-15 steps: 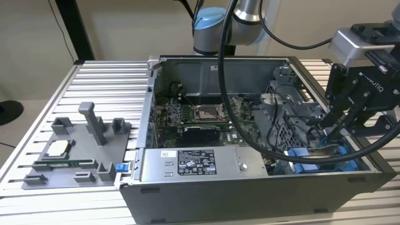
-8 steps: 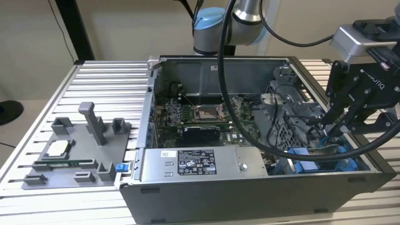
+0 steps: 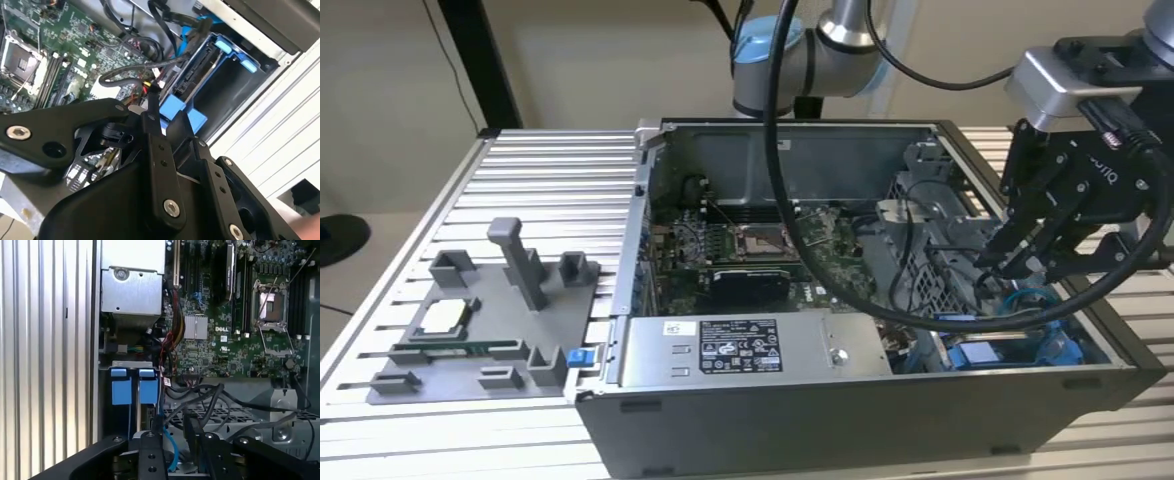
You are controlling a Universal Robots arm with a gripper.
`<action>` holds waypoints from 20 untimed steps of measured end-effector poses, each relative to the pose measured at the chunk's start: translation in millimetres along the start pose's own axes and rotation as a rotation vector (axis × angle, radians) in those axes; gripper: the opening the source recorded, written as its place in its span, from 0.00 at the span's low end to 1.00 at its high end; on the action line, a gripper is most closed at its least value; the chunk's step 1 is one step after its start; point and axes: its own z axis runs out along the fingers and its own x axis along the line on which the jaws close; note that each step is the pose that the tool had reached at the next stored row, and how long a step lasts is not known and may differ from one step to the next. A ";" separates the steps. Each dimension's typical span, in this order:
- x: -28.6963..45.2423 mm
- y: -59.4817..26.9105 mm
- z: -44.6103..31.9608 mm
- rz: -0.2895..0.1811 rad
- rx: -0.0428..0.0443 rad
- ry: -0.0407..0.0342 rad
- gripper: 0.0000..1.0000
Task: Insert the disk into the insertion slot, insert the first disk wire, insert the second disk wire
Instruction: 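Insert the disk into the insertion slot, then insert the first disk wire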
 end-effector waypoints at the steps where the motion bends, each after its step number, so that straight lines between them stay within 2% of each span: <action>1: -0.7 0.0 1.0 0.000 0.0001 -0.0061 1.00; 6: -1.2 -0.2 8.4 0.003 0.0006 -0.0205 1.00; 7: -1.1 -0.2 9.2 0.003 0.0006 -0.0266 1.00; 8: -1.1 -0.2 9.5 0.003 0.0007 -0.0379 1.00; 9: -1.0 -0.2 10.0 0.002 0.0007 -0.0536 0.00; 11: -0.9 -0.2 10.4 0.002 0.0010 -0.0856 0.00; 12: -0.8 -0.2 10.9 0.001 0.0010 -0.0991 0.00; 13: -0.7 -0.2 11.5 0.001 0.0010 -0.1095 0.00; 14: -0.6 -0.3 12.2 0.001 0.0010 -0.1151 0.00; 15: -0.4 -0.3 12.2 0.001 0.0010 -0.1167 0.00; 20: 1.8 -1.1 11.8 0.000 -0.0019 -0.1178 0.00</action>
